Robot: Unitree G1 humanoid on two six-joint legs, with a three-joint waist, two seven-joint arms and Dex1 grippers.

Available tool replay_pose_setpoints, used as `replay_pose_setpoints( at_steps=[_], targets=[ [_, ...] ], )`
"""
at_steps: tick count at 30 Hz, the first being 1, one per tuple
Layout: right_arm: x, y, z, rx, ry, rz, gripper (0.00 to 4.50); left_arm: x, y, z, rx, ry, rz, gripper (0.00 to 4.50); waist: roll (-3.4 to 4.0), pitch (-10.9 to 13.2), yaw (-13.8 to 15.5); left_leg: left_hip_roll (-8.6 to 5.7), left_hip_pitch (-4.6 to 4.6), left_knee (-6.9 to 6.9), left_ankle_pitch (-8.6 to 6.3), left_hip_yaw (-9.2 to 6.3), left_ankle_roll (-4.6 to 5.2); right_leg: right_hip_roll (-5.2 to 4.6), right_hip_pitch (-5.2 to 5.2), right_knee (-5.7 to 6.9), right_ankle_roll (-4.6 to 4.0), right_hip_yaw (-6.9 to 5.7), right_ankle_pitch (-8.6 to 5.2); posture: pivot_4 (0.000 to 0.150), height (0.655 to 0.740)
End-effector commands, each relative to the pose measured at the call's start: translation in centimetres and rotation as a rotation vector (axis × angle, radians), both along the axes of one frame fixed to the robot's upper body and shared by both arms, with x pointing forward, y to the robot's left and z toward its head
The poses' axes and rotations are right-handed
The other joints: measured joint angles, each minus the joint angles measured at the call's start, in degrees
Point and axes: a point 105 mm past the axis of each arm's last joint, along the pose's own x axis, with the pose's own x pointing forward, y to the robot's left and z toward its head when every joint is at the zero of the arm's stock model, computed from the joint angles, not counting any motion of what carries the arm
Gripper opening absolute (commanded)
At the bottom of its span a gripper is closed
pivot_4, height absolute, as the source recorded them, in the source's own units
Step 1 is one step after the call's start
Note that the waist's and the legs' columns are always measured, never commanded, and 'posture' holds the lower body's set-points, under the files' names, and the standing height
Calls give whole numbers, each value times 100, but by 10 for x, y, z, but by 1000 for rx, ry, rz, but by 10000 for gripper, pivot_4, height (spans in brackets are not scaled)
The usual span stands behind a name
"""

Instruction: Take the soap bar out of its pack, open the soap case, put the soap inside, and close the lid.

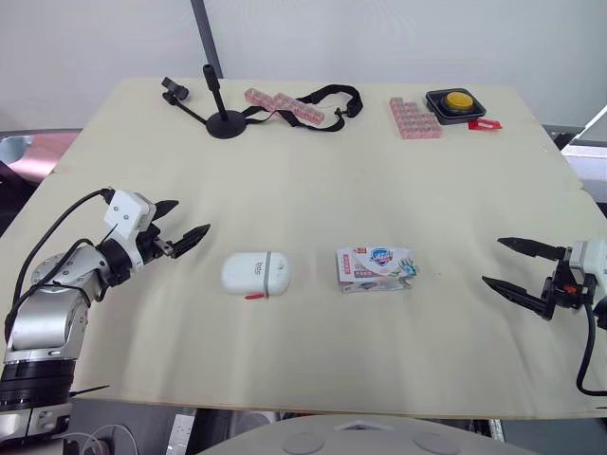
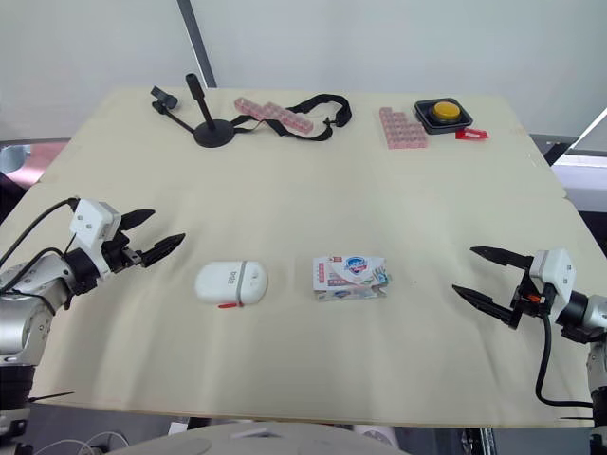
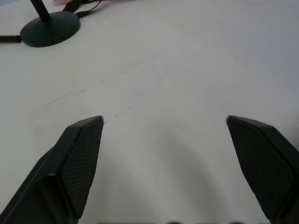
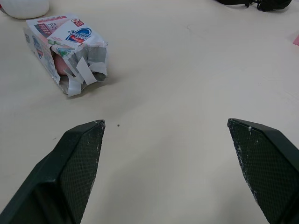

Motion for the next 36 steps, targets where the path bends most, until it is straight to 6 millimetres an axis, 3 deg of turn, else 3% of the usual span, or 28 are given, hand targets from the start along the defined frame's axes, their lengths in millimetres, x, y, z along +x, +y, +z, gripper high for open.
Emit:
replay_pose_setpoints(
  at_steps=[1,23,27,30,34,36],
  targets=[
    [-1,-8,7,-21,-28,-2,45000,2,5,7,26,-29,10,44839,0,0,0,0,0,0,0,0,0,0,0,0,0,0,0,1500,7395],
    [6,-2,7,-37,-1,37,45000,2,14,12,-1,-33,20,44839,0,0,17,1,-1,3,0,0,4,0,-7,3,-1,-13,0,1500,7395],
    [15,10,27,-82,-8,135,45000,4,-8,45,-30,-121,-104,44839,1,1,18,0,1,16,0,0,5,0,-16,14,-1,-12,0,1500,7395],
    [21,20,37,-104,4,195,45000,-2,-29,54,-37,-130,-216,44839,1,1,17,0,-1,24,0,0,5,2,-23,24,-1,-9,0,1500,7395],
    [27,55,50,-221,30,373,45000,-25,-73,59,-18,-118,-481,44839,1,1,20,2,-1,22,0,0,4,6,-25,22,-1,-9,0,1500,7395],
    [33,70,53,-256,42,405,45000,-35,-85,58,-22,-97,-563,44839,1,1,14,3,-2,23,0,1,4,7,-30,25,-1,-7,0,1500,7395]
  ],
)
